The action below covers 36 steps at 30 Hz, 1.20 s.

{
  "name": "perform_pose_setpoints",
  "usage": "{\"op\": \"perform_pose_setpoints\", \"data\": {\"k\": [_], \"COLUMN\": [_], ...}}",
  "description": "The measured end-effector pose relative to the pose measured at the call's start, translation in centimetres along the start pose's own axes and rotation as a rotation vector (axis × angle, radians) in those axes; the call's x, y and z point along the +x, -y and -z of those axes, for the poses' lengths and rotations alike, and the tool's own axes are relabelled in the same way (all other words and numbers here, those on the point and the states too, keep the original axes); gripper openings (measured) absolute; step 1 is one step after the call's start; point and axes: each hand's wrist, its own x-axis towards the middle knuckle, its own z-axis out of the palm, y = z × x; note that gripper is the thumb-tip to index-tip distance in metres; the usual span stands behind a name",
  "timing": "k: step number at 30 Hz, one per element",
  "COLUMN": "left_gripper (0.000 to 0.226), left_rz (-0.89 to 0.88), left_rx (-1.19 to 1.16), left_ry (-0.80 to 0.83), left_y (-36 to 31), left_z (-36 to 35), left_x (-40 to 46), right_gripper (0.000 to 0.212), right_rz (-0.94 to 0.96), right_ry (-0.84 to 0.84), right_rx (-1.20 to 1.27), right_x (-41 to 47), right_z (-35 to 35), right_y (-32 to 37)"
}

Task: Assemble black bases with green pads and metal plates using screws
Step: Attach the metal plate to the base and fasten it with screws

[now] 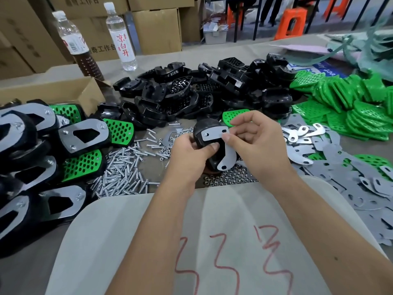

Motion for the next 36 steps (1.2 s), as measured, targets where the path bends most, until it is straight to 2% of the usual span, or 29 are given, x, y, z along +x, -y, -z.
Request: {"op": "perform_pose_setpoints", "data": {"k": [7, 17, 25, 28, 32, 36], "left_gripper": [0.019, 0.029, 0.028, 0.027, 0.026, 0.037], "left_rz": [0.032, -0.103, -0.167, -0.149, -0.091, -0.043], "left_rx": [-0.143, -0.129, -0.069, -0.09, -0.152, -0.227], "left_ry": [-0.059, -0.032, -0.114, -0.118, -0.123, -0.125], "left_y": [0.1, -0.1, 0.5, 0.4, 0.1, -0.1], "left_z": [0.4, 0.2, 0.0, 0.0, 0.1, 0.0], "left_x": [0.0, 0.3, 0.5, 0.4, 0.3, 0.2], "right_gripper": [0.024, 0.024, 0.023, 0.022, 0.017, 0.014], "right_rz": [0.058, 0.055, 0.133, 0.078, -0.079, -0.171], "right_ry": [-0.025, -0.065, -0.037, -0.072, -0.223, -0.326], "right_rx": [-0.006, 0.031, 0.1, 0.235, 0.464, 0.508], "right_x": [-0.3, -0.6, -0.6, -0.4, 0.2, 0.5], "right_z": [-0.5, -0.9, -0.9, -0.8, -0.2, 0.3], "right_y": [0.1, 0.4, 0.4, 0.3, 0.0, -0.6]}}
